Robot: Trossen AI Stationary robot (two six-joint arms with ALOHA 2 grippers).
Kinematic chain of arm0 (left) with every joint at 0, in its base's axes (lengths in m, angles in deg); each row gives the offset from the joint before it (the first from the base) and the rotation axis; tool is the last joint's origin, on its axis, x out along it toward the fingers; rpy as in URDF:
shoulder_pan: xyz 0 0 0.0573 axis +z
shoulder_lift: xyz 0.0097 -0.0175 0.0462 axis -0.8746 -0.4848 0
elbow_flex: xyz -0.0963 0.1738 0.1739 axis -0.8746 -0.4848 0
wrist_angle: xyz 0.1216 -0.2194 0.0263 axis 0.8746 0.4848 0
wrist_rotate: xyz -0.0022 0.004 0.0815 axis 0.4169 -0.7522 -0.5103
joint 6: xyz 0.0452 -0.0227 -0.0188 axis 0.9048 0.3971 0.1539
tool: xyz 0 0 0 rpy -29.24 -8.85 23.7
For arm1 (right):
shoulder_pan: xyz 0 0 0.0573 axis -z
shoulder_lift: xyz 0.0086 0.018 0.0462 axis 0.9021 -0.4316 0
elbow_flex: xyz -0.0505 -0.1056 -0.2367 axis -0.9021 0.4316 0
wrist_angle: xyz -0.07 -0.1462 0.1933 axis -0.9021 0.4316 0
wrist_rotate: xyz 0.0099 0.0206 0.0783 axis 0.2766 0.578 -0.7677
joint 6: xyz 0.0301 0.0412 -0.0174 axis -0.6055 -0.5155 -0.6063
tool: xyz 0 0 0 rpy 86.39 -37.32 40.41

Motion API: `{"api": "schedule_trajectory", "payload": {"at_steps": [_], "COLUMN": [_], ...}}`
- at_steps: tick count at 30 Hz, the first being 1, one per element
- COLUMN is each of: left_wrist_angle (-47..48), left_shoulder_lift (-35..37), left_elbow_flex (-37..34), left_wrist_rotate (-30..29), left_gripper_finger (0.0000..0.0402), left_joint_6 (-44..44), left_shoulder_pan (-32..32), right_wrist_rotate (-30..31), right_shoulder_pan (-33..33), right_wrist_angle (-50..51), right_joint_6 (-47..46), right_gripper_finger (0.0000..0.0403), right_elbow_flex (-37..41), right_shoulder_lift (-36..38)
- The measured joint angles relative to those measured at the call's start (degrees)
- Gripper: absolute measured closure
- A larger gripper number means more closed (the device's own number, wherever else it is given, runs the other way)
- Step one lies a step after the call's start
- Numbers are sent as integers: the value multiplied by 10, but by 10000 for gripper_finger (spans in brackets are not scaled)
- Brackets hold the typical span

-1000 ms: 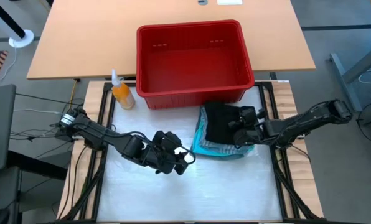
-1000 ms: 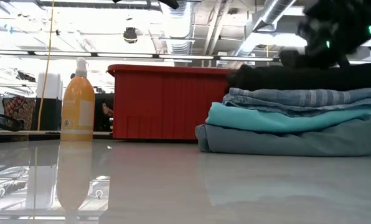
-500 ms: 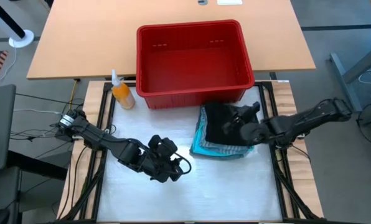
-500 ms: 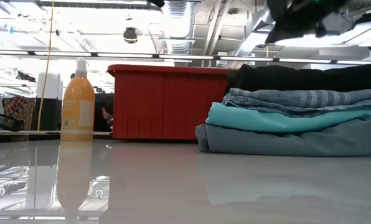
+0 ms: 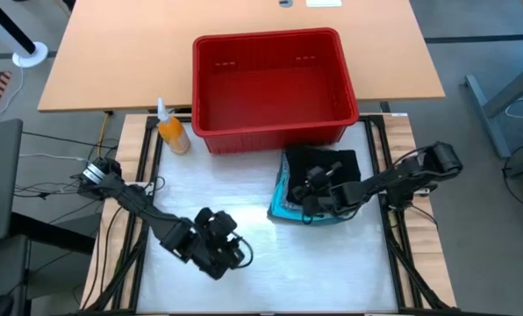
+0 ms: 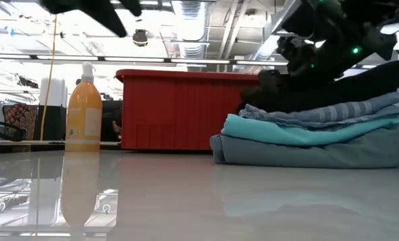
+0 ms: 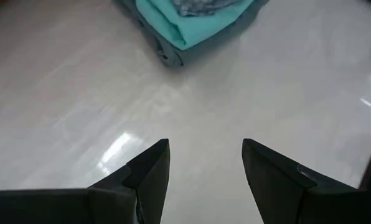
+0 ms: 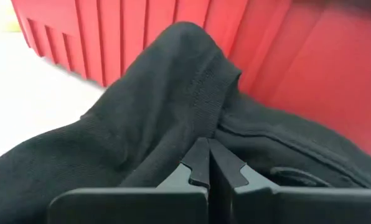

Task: Fold Laundry from Bin
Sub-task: Put the folded clothes into the red bin

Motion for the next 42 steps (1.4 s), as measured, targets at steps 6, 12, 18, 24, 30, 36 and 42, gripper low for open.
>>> {"api": "schedule_trajectory", "payload": {"at_steps": [6, 12, 18, 24, 30, 36, 42], "left_wrist_angle": [-10, -70, -101, -132, -220, -328, -282], "left_shoulder_lift": [1, 1, 1, 1, 1, 1, 50], "left_elbow_flex": [0, 0, 0, 0, 0, 1, -15], "left_wrist_rotate": [-15, -11, 22, 80, 111, 261, 322], "left_gripper_finger": [212, 212, 212, 212, 212, 212, 213], "left_joint_6": [18, 84, 100, 110, 145, 229, 262], "left_shoulder_pan": [6, 47, 96, 181, 246, 301, 369], "right_wrist_rotate": [-13, -68, -216, -330, -339, -361, -371], "right_shoulder_pan": [1, -2, -4, -7, -26, -71, -107], "right_wrist_angle": [0, 88, 419, 563, 661, 660, 673], "right_joint_6": [176, 254, -2, -137, -215, -257, -331], "right_gripper_finger": [385, 385, 385, 371, 339, 278, 171], "right_elbow_flex": [-63, -162, -197, -198, -197, -174, -159], "right_shoulder_lift": [83, 211, 345, 434, 480, 501, 505]}}
